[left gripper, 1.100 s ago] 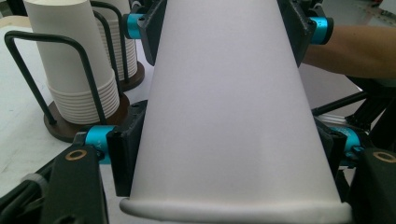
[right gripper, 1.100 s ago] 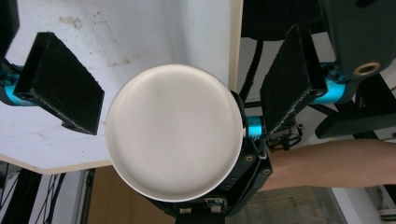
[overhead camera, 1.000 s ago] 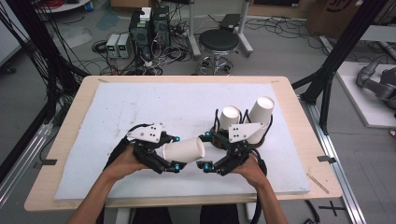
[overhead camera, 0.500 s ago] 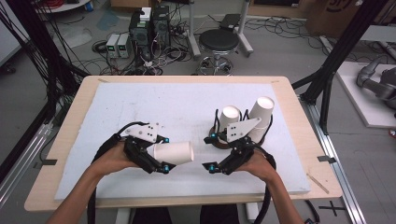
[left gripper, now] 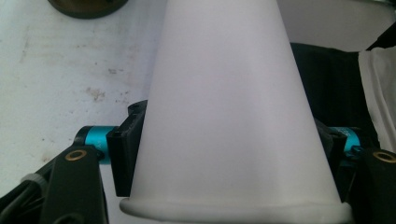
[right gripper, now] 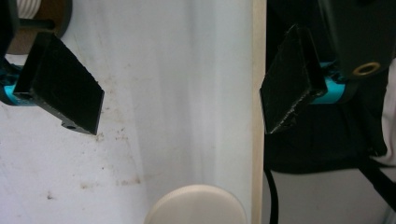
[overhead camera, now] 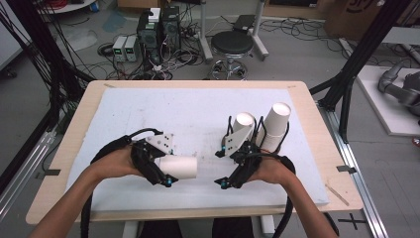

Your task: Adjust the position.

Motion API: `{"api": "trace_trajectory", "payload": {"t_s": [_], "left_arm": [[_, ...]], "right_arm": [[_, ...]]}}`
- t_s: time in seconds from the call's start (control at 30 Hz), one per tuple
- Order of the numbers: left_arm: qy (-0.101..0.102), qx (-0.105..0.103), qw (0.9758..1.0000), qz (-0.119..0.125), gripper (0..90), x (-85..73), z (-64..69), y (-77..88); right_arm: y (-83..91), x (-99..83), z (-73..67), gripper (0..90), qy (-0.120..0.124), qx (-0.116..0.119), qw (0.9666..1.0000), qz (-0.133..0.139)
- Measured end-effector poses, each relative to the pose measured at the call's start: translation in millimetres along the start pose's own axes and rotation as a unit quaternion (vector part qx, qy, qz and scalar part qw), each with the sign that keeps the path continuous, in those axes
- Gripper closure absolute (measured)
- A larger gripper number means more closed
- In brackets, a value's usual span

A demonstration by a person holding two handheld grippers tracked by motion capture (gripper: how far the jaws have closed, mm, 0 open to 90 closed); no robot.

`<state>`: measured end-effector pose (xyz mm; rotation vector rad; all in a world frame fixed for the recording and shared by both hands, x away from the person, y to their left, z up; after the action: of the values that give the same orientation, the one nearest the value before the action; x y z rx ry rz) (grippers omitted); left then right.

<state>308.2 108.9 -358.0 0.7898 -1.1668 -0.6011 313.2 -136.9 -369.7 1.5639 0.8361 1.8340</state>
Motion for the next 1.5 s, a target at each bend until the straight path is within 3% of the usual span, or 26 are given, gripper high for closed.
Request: {"api": "trace_trajectory", "payload": {"t_s": [0.23, 0.43, 0.67, 0.93, 1.43, 1.5], "left_arm": [[-0.005, 0.010, 0.9987, -0.049, 29.7, 3.5, -0.2, -3.4], [-0.003, 0.011, 0.9977, -0.068, 29.7, 6.0, 0.6, -7.5], [-0.011, 0.012, 0.9970, -0.075, 29.7, 11.5, 0.7, -13.5], [-0.011, 0.010, 0.9974, -0.070, 29.7, 14.6, 0.9, -17.0], [-0.014, 0.008, 0.9973, -0.072, 29.7, 18.3, 1.0, -23.7], [-0.014, 0.009, 0.9972, -0.073, 29.7, 18.1, 0.8, -23.7]], "right_arm": [[-3.8, 9.5, 2.0, 14.3, 0.012, 0.006, 0.9992, -0.039], [-10.6, 16.0, 3.6, 14.7, 0.032, 0.012, 0.9963, -0.079], [-20.9, 27.6, 4.4, 15.1, 0.048, 0.027, 0.9894, -0.134], [-27.8, 41.0, 6.0, 15.2, 0.059, 0.034, 0.9867, -0.148], [-36.9, 52.9, 7.5, 16.5, 0.069, 0.045, 0.9853, -0.150], [-37.7, 53.4, 7.4, 20.2, 0.071, 0.045, 0.9849, -0.151]]}}
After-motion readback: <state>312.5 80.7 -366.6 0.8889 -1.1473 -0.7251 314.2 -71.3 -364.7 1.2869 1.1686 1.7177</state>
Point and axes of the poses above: each handheld gripper's, and its own axes: y roughly backward along the jaws, x roughly out of its top, z roughly to its right, the point moved 3 cm from there along -y, roughly forward along the jaws, and after that the axes turned 11 degrees about y, right-handed, at the moved point
